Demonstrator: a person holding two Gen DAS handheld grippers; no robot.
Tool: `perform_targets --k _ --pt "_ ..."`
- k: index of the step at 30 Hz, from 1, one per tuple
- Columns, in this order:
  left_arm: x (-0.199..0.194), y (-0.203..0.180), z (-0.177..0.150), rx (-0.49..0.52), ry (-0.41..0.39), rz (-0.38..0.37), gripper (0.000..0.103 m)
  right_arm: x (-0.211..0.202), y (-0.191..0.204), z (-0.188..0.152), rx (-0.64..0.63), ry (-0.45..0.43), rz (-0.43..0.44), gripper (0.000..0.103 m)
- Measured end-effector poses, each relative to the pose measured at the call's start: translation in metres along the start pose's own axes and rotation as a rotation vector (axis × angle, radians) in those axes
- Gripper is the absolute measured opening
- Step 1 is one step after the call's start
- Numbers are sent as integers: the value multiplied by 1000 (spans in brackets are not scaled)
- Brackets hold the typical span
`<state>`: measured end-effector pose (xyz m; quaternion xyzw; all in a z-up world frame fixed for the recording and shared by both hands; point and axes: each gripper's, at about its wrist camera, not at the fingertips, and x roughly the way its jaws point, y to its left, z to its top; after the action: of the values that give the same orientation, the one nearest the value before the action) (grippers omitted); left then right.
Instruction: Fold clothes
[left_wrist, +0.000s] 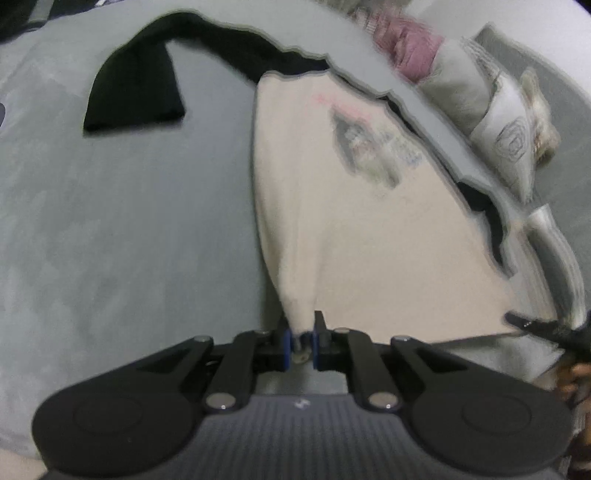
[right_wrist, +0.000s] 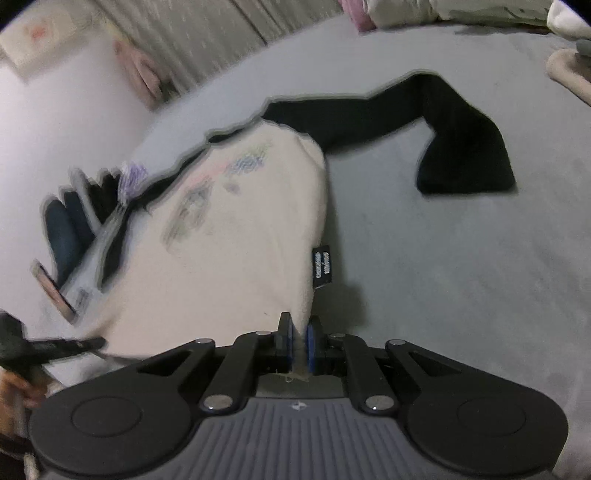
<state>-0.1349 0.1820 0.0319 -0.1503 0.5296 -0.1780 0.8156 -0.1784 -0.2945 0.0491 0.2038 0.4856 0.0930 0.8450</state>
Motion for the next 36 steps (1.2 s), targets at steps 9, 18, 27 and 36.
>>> perform_targets --k 9,18,27,36 --pt "-21 -2 14 43 -1 56 66 -4 -2 0 -66 -34 -55 42" --pt "-34 -57 34 201 -128 246 82 -16 -43 40 65 -223 -253 51" --pt "30 -144 51 317 -106 125 88 -7 -88 69 165 -284 -306 51" --pt "103 -216 77 382 -90 67 88 5 -103 78 57 -266 -391 36"
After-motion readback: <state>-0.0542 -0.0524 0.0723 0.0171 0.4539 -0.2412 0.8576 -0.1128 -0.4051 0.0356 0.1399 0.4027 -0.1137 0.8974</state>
